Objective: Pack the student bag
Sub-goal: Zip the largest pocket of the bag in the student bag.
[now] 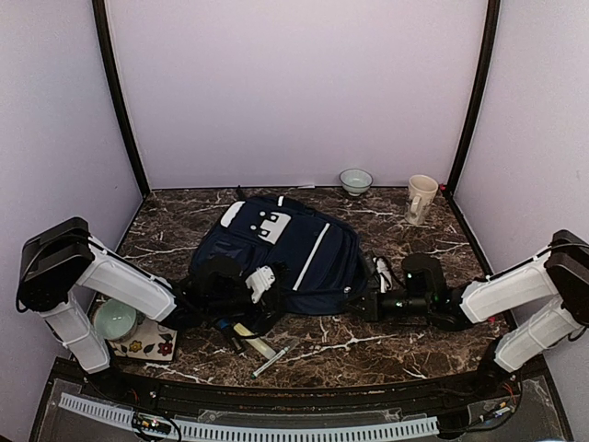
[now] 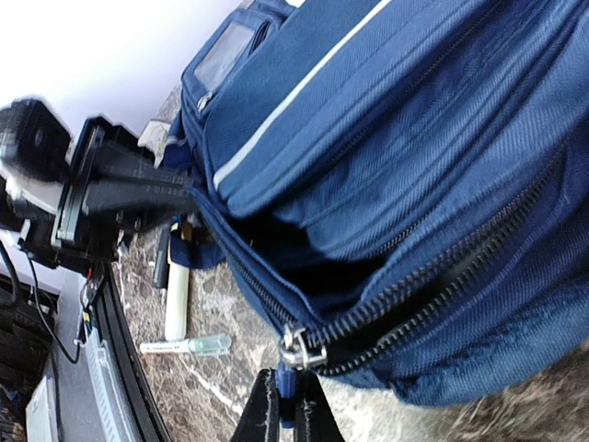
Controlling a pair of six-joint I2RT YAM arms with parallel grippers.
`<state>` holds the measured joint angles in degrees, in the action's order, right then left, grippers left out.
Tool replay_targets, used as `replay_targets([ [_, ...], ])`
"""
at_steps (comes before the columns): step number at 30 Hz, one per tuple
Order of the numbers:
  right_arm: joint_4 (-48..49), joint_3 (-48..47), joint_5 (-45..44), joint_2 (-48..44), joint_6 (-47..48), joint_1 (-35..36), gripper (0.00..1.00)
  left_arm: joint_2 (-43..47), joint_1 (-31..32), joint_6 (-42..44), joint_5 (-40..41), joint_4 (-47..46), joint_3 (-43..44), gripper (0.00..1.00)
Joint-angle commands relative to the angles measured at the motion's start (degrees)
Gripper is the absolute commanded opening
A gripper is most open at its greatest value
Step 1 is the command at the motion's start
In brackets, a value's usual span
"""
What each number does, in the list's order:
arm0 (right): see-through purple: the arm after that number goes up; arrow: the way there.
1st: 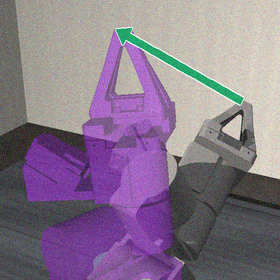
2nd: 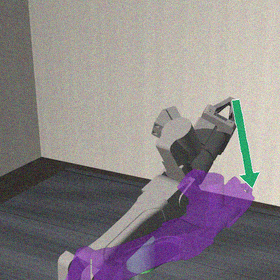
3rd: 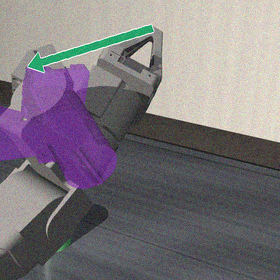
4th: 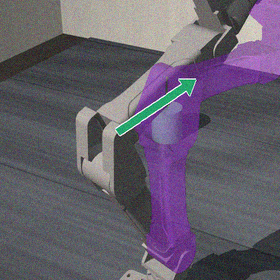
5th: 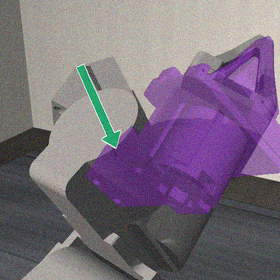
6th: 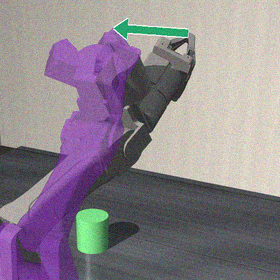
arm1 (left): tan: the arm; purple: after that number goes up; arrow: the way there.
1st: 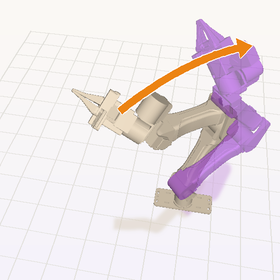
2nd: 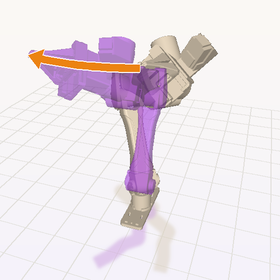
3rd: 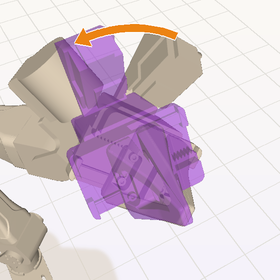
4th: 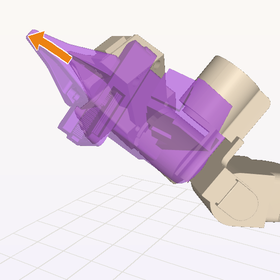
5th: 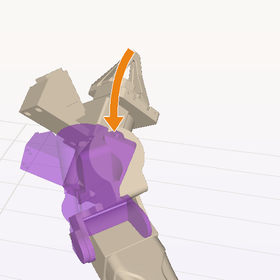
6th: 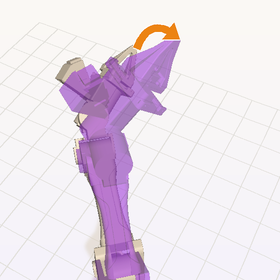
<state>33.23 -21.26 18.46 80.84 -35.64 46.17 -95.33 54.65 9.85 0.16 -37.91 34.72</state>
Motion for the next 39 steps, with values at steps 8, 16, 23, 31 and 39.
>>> replay_targets([
  [8, 1.37, -0.82, -10.00, 1.38, -1.98, 12.83, 0.00, -0.39, -7.61, -5.93, 12.85, 1.78, 1.90, 0.00],
  [16, 3.97, -4.51, -9.23, 6.80, -1.17, 16.49, 0.00, 2.37, -9.13, -7.48, 9.00, 0.38, -0.55, 0.00],
  [23, 2.50, -5.89, -12.36, 7.52, 0.35, 16.36, 0.00, 13.30, -8.50, -4.82, -8.10, -1.38, -7.02, 0.37],
  [31, 2.03, -7.51, -12.84, 8.63, 0.75, 15.70, 0.00, 12.73, -4.75, -0.47, -18.46, 3.01, -4.59, 0.59],
  [39, 3.42, -6.63, -12.39, 8.05, -0.11, 15.65, 0.00, 3.22, -1.06, 1.85, -22.66, 6.86, 3.96, 0.59],
])
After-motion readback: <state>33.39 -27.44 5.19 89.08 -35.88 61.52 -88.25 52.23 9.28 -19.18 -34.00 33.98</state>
